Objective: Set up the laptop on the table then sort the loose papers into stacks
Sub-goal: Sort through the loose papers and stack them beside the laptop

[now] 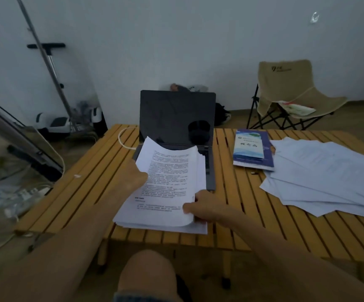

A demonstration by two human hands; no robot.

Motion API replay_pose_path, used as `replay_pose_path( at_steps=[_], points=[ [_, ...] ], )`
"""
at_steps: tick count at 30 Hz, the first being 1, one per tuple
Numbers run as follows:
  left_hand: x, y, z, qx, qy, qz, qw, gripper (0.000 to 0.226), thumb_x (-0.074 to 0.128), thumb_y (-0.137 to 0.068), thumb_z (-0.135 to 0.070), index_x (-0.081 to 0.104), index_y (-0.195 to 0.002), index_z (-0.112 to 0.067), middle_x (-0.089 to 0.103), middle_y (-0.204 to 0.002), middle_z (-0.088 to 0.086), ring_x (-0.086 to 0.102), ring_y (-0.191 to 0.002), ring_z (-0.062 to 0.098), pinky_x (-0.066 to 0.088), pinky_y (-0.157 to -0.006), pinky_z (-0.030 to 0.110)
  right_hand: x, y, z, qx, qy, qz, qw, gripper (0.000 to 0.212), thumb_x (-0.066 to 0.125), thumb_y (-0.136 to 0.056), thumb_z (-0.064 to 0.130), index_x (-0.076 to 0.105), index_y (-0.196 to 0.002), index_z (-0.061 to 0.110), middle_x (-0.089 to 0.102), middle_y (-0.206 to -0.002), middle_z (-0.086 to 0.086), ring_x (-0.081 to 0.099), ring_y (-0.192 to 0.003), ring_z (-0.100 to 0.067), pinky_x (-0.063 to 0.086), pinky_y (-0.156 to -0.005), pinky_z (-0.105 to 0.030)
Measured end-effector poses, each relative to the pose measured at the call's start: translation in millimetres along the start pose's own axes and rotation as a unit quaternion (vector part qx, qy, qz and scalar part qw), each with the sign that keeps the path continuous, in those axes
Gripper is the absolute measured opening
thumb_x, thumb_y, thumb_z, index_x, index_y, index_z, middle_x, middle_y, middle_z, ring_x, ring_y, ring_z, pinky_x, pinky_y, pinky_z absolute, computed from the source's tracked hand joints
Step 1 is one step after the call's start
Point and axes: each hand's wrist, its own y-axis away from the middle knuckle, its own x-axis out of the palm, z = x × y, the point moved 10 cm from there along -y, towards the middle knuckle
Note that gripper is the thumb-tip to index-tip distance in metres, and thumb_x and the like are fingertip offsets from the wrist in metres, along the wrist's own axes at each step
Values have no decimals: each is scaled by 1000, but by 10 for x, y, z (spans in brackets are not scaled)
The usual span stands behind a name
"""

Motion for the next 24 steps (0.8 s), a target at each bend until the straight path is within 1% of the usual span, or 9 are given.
replay_pose_path(
  at_steps=[2, 4, 6, 10, 15, 17, 20, 22, 24],
  points=[
    [-4, 26, 75, -21, -83, -18, 996, 26, 65, -86, -19, 50, -107, -12, 57, -96, 6, 49, -72, 11, 43, -66, 27, -32, -3, -31, 0, 36, -5, 999, 29, 63, -87, 35, 61, -105, 13, 68, -103, -6, 67, -83, -19, 54, -67, -26],
    [40, 55, 60, -36, -190, -4, 981, 56, 65, -84, -27, 42, -129, -5, 51, -123, 17, 53, -103, 27, 46, -84, 35, -107, 75, -93, 13, 84, 0, 996, 19, 61, -92, 34, 57, -85, 17, 64, -87, -4, 59, -69, -15, 48, -61, -23],
    [119, 61, -108, -21, -268, -5, 963, 67, 62, -83, -29, 31, -139, -9, 37, -138, 21, 41, -124, 36, 37, -102, 45, -332, 234, -202, 28, 125, -25, 991, 23, 57, -96, 33, 53, -79, 18, 57, -80, -3, 51, -65, -13, 46, -64, -24],
    [609, 241, -1030, 115, -224, 8, 968, 54, 57, -86, -22, 43, -137, -9, 40, -140, 17, 41, -126, 34, 36, -105, 44, -1231, 684, -664, 76, 172, -174, 967, 23, 58, -94, 35, 60, -98, 13, 64, -90, -3, 59, -78, -15, 53, -72, -30],
    [1926, 734, -2400, 288, -157, 146, 933, 38, 51, -87, -26, 58, -121, -13, 54, -125, 7, 54, -110, 26, 49, -90, 37, -2424, 1316, -1718, 158, 161, -304, 926, 29, 56, -95, 30, 64, -113, 8, 66, -115, -12, 61, -102, -27, 53, -88, -35],
    [2517, 870, -2812, 320, -159, 189, 915, 41, 52, -90, -25, 53, -130, -15, 49, -136, 7, 50, -119, 25, 45, -98, 36, -2806, 1460, -2140, 174, 150, -333, 915, 39, 54, -98, 30, 57, -128, 5, 58, -132, -14, 55, -119, -29, 45, -99, -36],
    [3289, 969, -3417, 359, -166, 226, 890, 61, 51, -94, -32, 32, -150, -15, 27, -158, 6, 28, -143, 24, 24, -116, 34, -3329, 1474, -2660, 209, 175, -379, 884, 57, 52, -98, 43, 44, -141, 6, 42, -149, -16, 38, -138, -32, 33, -111, -44],
    [3722, 951, -3771, 391, -186, 230, 872, 74, 50, -94, -44, 20, -154, -15, 14, -162, 8, 14, -148, 24, 12, -121, 36, -3549, 1368, -2938, 237, 191, -375, 876, 77, 50, -95, 56, 29, -150, 7, 23, -159, -19, 19, -147, -36, 24, -117, -48],
    [4084, 893, -3949, 408, -208, 240, 856, 87, 45, -91, -62, 11, -155, -16, 5, -164, 7, 6, -150, 23, 3, -122, 39, -3646, 1282, -3154, 251, 168, -377, 876, 92, 52, -90, 64, 19, -154, 7, 16, -161, -20, 13, -149, -38, 23, -118, -50]
  ],
)
